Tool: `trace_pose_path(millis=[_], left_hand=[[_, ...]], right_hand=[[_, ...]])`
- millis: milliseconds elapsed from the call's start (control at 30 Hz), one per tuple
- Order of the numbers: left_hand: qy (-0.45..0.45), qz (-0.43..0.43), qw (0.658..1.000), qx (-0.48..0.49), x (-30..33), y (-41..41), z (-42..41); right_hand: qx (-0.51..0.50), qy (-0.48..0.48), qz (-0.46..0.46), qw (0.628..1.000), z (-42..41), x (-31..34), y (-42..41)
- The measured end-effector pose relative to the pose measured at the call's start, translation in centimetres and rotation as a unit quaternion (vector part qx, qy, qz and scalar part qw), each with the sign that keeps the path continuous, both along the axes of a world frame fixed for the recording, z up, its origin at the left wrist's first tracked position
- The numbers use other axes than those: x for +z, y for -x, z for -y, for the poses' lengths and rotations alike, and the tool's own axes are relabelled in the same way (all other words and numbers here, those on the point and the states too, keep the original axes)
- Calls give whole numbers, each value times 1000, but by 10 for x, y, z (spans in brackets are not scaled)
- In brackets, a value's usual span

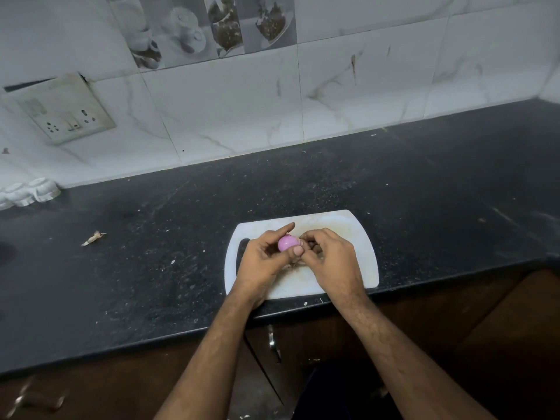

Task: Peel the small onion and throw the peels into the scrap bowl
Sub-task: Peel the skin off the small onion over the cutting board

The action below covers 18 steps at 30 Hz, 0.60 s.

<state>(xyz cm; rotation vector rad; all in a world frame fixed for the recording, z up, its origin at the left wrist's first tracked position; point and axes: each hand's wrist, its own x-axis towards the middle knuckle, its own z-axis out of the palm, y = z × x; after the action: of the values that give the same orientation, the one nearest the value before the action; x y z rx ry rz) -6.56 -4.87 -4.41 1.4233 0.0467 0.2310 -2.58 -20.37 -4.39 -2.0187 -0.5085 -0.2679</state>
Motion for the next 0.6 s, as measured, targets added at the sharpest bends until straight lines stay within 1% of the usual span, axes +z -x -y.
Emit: trace_pose_path(millis=[167,400,533,600], left_hand=[[25,3,1000,2,1,2,-1],[1,29,999,-34,6,5,-3],[28,42,999,-14,6,5,-6],[46,41,998,-1,5,4,-7]], right_hand=[[-26,-13,-22,999,-1,2,-2],[-69,17,-55,996,-2,0,-6],[-84,74,-62,992,-5,-2,-8],[-72,95,-57,991,-6,-3,-9]])
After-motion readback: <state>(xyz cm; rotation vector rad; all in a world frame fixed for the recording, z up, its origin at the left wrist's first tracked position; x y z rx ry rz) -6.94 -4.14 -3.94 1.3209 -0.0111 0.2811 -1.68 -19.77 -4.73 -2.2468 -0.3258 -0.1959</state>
